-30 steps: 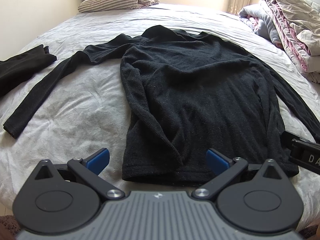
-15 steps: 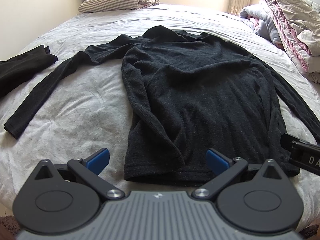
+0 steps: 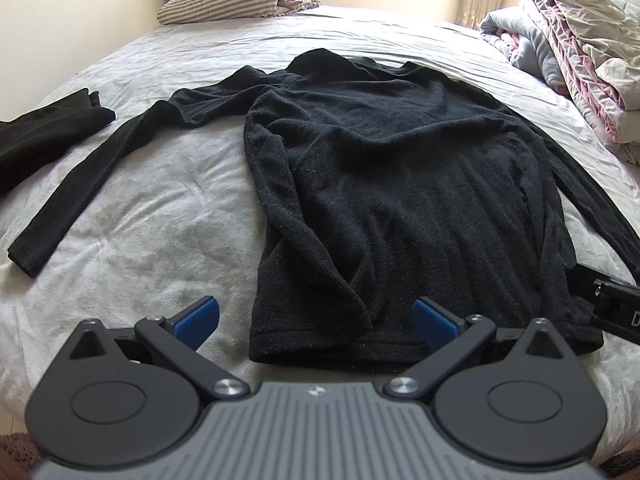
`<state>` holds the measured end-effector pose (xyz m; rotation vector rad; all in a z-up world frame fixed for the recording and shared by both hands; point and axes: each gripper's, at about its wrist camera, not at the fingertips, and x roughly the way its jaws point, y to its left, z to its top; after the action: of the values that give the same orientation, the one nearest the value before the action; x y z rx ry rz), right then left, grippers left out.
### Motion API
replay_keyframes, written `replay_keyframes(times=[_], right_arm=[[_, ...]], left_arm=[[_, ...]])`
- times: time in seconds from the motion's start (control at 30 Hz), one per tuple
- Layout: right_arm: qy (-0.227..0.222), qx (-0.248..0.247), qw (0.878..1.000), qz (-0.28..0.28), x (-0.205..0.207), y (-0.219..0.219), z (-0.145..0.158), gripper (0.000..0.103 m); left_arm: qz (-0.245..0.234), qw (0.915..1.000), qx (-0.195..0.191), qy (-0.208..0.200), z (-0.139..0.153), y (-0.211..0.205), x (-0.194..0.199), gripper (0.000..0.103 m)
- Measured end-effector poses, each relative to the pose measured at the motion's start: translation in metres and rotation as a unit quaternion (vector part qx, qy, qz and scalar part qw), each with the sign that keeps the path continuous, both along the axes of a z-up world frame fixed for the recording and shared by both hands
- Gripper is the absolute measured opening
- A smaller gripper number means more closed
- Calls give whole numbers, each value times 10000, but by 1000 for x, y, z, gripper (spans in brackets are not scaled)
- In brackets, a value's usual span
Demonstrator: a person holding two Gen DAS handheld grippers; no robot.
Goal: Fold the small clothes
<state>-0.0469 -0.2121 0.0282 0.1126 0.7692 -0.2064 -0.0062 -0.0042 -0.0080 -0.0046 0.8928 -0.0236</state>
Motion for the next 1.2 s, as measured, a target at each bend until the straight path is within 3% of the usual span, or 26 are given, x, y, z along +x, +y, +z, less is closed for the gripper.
replay_keyframes(times=[0.53,0.73,0.87,1.0,1.1,1.2], right_arm=[[50,-14,10000,60,0,-2,-2,103],[140,245,9991,310,7,-7,-1,103],[225,350,9982,430,15,-19,3,103],[-87,385,9979,513,11,-36,3,103],[97,563,9960,693,15,-50,-2,103],[472,1195,9878,881,22,-70,-12,103]], left_arm=[[-70,9998,156,51,-10,0,4,102],[-181,9998,-53,87,-14,9,12,102],[-327,9986,-130,-395,-6,17,9,102],[-512,9981,76,-337,-2,26,19,102],[-769,9970,-105,-11,-5,42,31,102],[-737,9951,-616,248,-11,67,36,100]])
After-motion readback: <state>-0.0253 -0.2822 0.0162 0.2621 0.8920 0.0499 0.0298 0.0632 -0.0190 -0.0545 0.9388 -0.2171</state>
